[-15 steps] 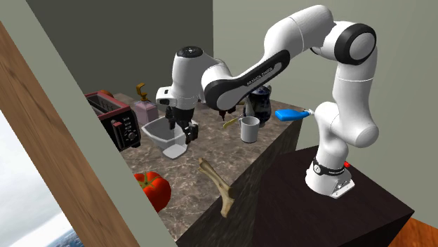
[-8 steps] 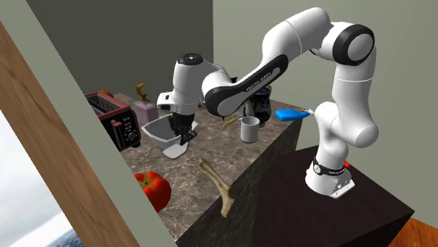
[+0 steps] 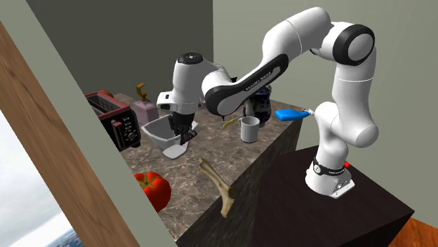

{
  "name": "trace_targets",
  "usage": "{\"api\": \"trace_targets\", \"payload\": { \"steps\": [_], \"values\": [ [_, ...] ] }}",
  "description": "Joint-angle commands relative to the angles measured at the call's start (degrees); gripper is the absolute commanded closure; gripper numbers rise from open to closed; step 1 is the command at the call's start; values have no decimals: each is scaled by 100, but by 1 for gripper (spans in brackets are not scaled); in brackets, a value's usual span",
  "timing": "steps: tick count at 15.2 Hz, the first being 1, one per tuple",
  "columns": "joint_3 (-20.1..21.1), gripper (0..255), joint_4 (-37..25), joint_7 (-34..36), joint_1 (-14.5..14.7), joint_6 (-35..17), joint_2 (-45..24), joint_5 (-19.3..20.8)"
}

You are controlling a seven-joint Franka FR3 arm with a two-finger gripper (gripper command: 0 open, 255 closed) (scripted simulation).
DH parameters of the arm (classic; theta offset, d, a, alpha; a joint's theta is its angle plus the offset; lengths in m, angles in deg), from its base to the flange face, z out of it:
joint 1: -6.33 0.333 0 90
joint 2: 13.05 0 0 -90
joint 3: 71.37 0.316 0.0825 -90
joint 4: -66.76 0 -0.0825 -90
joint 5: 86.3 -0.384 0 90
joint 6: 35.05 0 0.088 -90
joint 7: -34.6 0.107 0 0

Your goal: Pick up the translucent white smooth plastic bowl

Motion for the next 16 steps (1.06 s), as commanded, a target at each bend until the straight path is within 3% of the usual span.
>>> {"api": "trace_targets", "payload": {
  "steps": [1,16],
  "values": [
    [5,255,-64,-28,4,104,45,-16],
    [32,255,-774,-283,26,1024,280,-142]
  ]
}}
